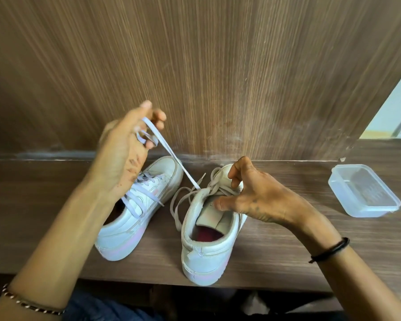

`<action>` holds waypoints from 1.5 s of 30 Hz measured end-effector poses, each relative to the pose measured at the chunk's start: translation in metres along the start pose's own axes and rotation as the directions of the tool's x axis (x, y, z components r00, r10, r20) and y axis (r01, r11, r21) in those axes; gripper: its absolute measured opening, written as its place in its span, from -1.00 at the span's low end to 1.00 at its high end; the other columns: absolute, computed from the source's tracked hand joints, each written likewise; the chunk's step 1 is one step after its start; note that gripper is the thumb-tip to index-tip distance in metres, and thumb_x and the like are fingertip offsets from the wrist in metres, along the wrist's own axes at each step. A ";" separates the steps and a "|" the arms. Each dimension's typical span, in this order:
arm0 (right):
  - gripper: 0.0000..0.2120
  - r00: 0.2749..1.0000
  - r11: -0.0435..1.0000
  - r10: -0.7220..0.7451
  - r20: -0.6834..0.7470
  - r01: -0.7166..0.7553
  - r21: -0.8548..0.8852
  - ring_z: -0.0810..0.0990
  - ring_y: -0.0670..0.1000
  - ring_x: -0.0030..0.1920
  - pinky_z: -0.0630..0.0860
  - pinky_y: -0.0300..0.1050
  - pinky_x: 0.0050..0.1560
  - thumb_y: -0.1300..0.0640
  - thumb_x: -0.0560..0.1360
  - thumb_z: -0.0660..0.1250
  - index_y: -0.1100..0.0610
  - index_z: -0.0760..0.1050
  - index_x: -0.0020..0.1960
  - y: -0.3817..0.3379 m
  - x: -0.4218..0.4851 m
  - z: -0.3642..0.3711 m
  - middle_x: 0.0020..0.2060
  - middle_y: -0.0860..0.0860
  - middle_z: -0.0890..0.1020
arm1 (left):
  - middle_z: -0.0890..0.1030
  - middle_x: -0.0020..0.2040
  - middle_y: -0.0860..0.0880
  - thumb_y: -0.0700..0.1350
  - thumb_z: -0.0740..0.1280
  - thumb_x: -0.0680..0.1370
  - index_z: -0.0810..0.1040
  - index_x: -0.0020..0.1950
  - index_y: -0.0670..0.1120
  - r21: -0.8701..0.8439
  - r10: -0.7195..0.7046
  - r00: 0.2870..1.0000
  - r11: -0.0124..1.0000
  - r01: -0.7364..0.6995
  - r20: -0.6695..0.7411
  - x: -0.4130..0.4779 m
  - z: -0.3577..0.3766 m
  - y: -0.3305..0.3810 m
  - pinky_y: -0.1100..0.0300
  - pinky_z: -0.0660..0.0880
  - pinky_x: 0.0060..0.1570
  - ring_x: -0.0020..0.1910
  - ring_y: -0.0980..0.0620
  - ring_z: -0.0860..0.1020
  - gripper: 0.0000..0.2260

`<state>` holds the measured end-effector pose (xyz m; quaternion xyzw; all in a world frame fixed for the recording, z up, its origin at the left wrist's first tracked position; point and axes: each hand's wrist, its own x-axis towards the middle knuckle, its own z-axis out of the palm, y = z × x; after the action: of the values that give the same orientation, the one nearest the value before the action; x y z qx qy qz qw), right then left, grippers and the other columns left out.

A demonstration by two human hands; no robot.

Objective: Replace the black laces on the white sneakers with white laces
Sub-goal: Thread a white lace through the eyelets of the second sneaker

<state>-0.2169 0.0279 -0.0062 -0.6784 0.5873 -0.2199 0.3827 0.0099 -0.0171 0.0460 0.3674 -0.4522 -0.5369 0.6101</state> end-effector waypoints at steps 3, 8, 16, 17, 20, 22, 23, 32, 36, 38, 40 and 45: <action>-0.51 1.000 1.000 -0.009 0.016 0.008 0.014 0.48 -0.12 -0.23 0.42 -0.33 -0.33 -0.05 0.41 0.56 -0.02 0.27 0.07 0.001 0.000 0.000 -0.02 -0.05 0.51 | 0.43 -0.41 0.08 -0.05 0.27 0.65 0.30 -0.34 0.03 -0.273 -0.095 0.995 0.957 0.099 0.029 -0.001 -0.003 0.002 0.30 0.31 -0.33 -0.29 0.13 0.53 -0.64; -0.53 1.000 1.000 -0.008 0.015 0.008 0.009 0.50 -0.12 -0.23 0.42 -0.30 -0.31 -0.05 0.40 0.56 -0.05 0.28 0.07 0.002 0.001 0.000 0.02 -0.01 0.54 | 0.40 -0.43 0.05 -0.03 0.34 0.64 0.44 -0.27 -0.09 0.556 -0.028 0.959 0.819 -0.141 0.284 -0.008 -0.005 -0.011 0.32 0.32 -0.42 -0.45 0.16 0.34 -0.69; -0.50 0.998 0.997 -0.042 0.040 0.039 0.063 0.56 -0.09 -0.25 0.60 -0.01 -0.14 -0.02 0.40 0.57 0.00 0.32 0.14 0.003 0.001 -0.001 0.04 0.10 0.60 | 0.44 -0.39 -0.03 0.24 0.35 0.58 0.55 -0.35 -0.03 0.877 -0.412 0.809 0.414 -0.244 0.419 -0.015 -0.012 -0.017 0.12 0.30 -0.21 -0.35 0.11 0.36 -0.56; -0.50 0.998 0.997 -0.040 0.040 0.037 0.061 0.57 -0.08 -0.23 0.61 0.00 -0.12 -0.03 0.40 0.57 -0.01 0.32 0.14 0.004 0.002 -0.001 0.04 0.09 0.60 | 0.38 -0.37 -0.10 0.22 0.38 0.57 0.52 -0.36 -0.06 0.842 -0.392 0.816 0.502 -0.196 0.424 -0.016 -0.010 -0.013 0.14 0.26 -0.22 -0.34 0.09 0.32 -0.56; -0.50 0.999 0.998 -0.036 0.037 0.034 0.052 0.56 -0.08 -0.22 0.59 -0.07 -0.14 -0.04 0.40 0.58 -0.04 0.32 0.14 0.007 0.003 -0.001 0.07 0.06 0.58 | 0.34 -0.38 0.03 0.17 0.44 0.54 0.47 -0.35 -0.04 0.680 -0.243 0.890 0.727 -0.097 0.387 -0.015 -0.006 -0.007 0.26 0.23 -0.34 -0.37 0.15 0.27 -0.60; -0.50 0.999 0.998 -0.028 0.036 0.026 0.051 0.56 -0.09 -0.23 0.57 -0.15 -0.19 -0.04 0.40 0.57 -0.05 0.32 0.14 0.007 0.002 -0.001 0.08 0.03 0.59 | 0.37 -0.37 0.09 0.14 0.46 0.48 0.48 -0.36 0.02 0.449 -0.126 0.946 0.893 -0.023 0.299 -0.012 -0.006 -0.008 0.29 0.20 -0.38 -0.38 0.15 0.26 -0.68; -0.51 0.999 0.999 -0.027 0.035 0.026 0.046 0.57 -0.10 -0.23 0.56 -0.18 -0.21 -0.04 0.41 0.57 -0.05 0.32 0.14 0.007 0.002 -0.001 0.08 0.02 0.59 | 0.40 -0.36 0.11 0.11 0.44 0.48 0.49 -0.35 0.04 0.294 -0.094 0.956 0.956 0.008 0.278 -0.010 -0.005 -0.008 0.29 0.22 -0.36 -0.37 0.16 0.30 -0.72; -0.52 0.999 1.000 -0.007 0.041 0.006 0.020 0.56 -0.08 -0.20 0.55 -0.14 -0.18 -0.07 0.40 0.56 -0.07 0.34 0.14 0.004 0.002 -0.001 0.07 -0.02 0.57 | 0.21 -0.45 0.08 -0.10 0.24 0.65 0.23 -0.32 0.01 -0.051 -0.147 0.972 0.986 0.159 0.186 -0.004 -0.003 -0.006 0.31 0.29 -0.51 -0.54 0.13 0.13 -0.64; -0.54 0.999 1.000 -0.005 0.044 0.004 0.015 0.55 -0.07 -0.20 0.55 -0.09 -0.17 -0.08 0.39 0.56 -0.09 0.35 0.12 0.005 0.002 -0.001 0.06 -0.04 0.57 | 0.48 -0.39 0.09 -0.11 0.38 0.62 0.48 -0.21 -0.10 0.708 -0.103 0.913 0.668 -0.230 0.394 -0.008 -0.012 -0.016 0.30 0.41 -0.36 -0.40 0.17 0.45 -0.77; -0.54 0.999 1.000 0.000 0.043 0.000 0.008 0.55 -0.07 -0.19 0.52 -0.12 -0.17 -0.07 0.39 0.56 -0.10 0.35 0.12 0.005 0.002 -0.001 0.05 -0.04 0.57 | 0.65 -0.22 0.13 -0.01 0.40 0.61 0.61 -0.06 0.04 0.815 -0.280 0.821 0.476 -0.331 0.497 -0.010 -0.015 -0.026 0.16 0.57 -0.01 -0.15 0.19 0.61 -0.93; -0.55 0.999 1.000 -0.001 0.038 0.000 0.010 0.54 -0.08 -0.20 0.50 -0.14 -0.17 -0.06 0.39 0.55 -0.10 0.36 0.12 0.005 0.002 -0.002 0.05 -0.04 0.57 | 0.66 -0.19 0.11 0.09 0.35 0.62 0.66 -0.03 0.13 0.862 -0.410 0.764 0.326 -0.387 0.498 -0.012 -0.016 -0.032 -0.01 0.56 0.08 -0.09 0.16 0.61 -0.89; -0.56 0.999 0.999 -0.020 0.042 0.019 0.027 0.51 -0.16 -0.28 0.49 -0.19 -0.23 -0.03 0.40 0.56 -0.06 0.37 0.11 0.005 0.001 -0.003 0.04 -0.02 0.58 | 0.43 -0.44 0.09 0.02 0.44 0.57 0.58 -0.34 -0.11 0.787 -0.347 0.803 0.574 -0.226 0.484 -0.011 -0.012 -0.012 0.39 0.28 -0.33 -0.41 0.20 0.35 -0.66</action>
<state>-0.2219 0.0259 -0.0084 -0.6835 0.5695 -0.2168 0.4019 0.0174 -0.0087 0.0287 0.4350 -0.7994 -0.3746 0.1773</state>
